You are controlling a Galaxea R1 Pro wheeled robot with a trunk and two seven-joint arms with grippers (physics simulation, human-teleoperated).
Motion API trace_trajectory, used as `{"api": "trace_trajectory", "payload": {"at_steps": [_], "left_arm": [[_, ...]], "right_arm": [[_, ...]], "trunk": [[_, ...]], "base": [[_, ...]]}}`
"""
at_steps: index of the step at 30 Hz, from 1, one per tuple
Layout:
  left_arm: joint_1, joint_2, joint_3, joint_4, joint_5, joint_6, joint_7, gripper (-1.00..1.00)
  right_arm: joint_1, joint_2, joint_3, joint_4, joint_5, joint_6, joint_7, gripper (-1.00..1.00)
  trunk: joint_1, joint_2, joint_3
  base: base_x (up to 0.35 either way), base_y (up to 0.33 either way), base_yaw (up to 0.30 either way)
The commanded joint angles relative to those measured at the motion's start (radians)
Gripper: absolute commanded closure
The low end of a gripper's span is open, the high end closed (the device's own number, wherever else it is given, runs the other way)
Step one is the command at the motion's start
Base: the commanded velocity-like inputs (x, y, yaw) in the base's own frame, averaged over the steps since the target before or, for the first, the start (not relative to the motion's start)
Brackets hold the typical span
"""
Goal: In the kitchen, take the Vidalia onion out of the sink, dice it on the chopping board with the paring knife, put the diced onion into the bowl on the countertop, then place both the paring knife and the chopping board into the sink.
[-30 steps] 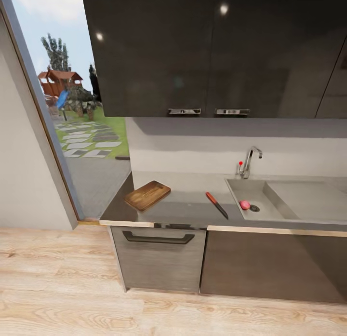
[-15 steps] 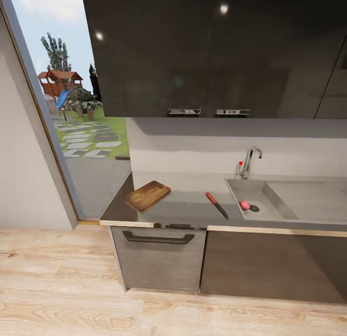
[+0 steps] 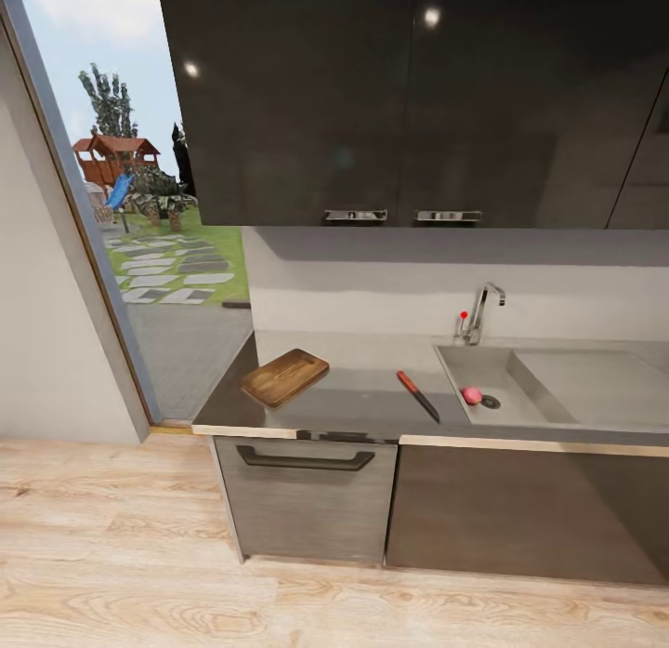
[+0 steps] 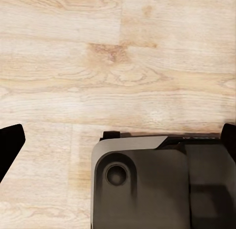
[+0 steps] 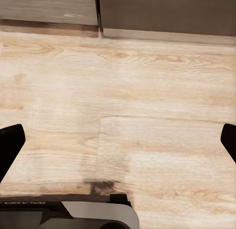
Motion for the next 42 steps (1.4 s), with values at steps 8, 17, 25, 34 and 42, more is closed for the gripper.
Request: {"api": "trace_trajectory", "payload": {"at_steps": [8,17,25,34,42], "left_arm": [[0.0,0.002,0.001,-0.002,0.001,-0.003,-0.001,-1.0],[0.0,0.002,0.001,-0.002,0.001,-0.007,-0.001,-1.0],[0.0,0.002,0.001,-0.001,0.001,-0.007,-0.001,-1.0],[0.0,0.002,0.001,-0.001,0.001,-0.005,-0.001,-1.0],[0.0,0.003,0.001,-0.001,0.001,-0.007,-0.001,-1.0]], "right_arm": [[0.0,0.0,0.0,-0.001,0.0,-0.001,-0.001,-1.0],[0.0,0.0,0.0,-0.001,0.001,-0.001,-0.001,-1.0],[0.0,0.0,0.0,-0.002,0.001,-0.001,-0.001,-1.0],[0.0,0.001,0.0,-0.152,0.004,0.019,-0.059,-1.0],[0.0,0.001,0.001,-0.508,0.006,0.303,-0.166,-1.0]], "trunk": [[0.001,-0.002,-0.002],[0.001,-0.002,-0.002],[0.001,-0.002,-0.002],[0.001,-0.002,-0.002],[0.001,-0.002,-0.002]], "base": [[0.0,0.0,0.0],[0.0,0.0,0.0],[0.0,0.041,0.0],[0.0,0.266,0.0],[0.0,0.159,0.0]]}}
